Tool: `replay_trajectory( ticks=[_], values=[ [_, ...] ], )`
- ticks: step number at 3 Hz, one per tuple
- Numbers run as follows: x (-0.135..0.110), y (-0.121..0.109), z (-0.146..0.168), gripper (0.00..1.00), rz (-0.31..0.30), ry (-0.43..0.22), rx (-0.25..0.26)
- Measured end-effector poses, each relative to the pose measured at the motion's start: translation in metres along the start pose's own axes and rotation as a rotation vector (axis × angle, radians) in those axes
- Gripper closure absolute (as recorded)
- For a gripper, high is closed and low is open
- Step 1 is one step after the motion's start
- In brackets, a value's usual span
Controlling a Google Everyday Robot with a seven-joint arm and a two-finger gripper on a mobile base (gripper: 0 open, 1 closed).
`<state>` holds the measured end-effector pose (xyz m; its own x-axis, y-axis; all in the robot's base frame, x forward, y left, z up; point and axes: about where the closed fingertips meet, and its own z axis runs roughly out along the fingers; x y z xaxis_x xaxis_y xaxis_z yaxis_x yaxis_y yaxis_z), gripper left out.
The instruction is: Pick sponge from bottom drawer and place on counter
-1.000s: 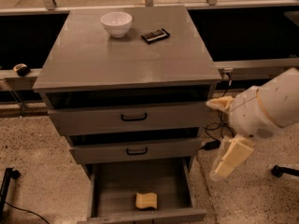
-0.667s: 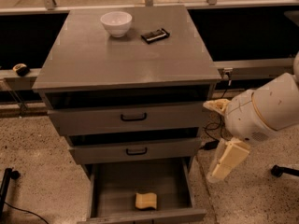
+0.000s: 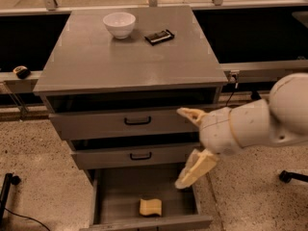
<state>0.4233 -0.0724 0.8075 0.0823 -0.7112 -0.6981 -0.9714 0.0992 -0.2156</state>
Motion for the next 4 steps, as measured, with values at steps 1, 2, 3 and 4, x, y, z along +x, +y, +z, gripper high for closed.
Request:
replay_trajectory(
  ticks=[1,2,3,4],
  values=[
    [-0.025,-0.004,0.068,0.00,-0.080,-0.174,0.018],
    [-0.030,-0.013,0.084,0.00,-0.126,-0.204,0.052],
    [-0.030,-0.013,0.084,0.00,-0.126,-0.204,0.052],
    [0.031,-0.022,0.146,0.00,-0.034,-0.171,0.023]
  ],
)
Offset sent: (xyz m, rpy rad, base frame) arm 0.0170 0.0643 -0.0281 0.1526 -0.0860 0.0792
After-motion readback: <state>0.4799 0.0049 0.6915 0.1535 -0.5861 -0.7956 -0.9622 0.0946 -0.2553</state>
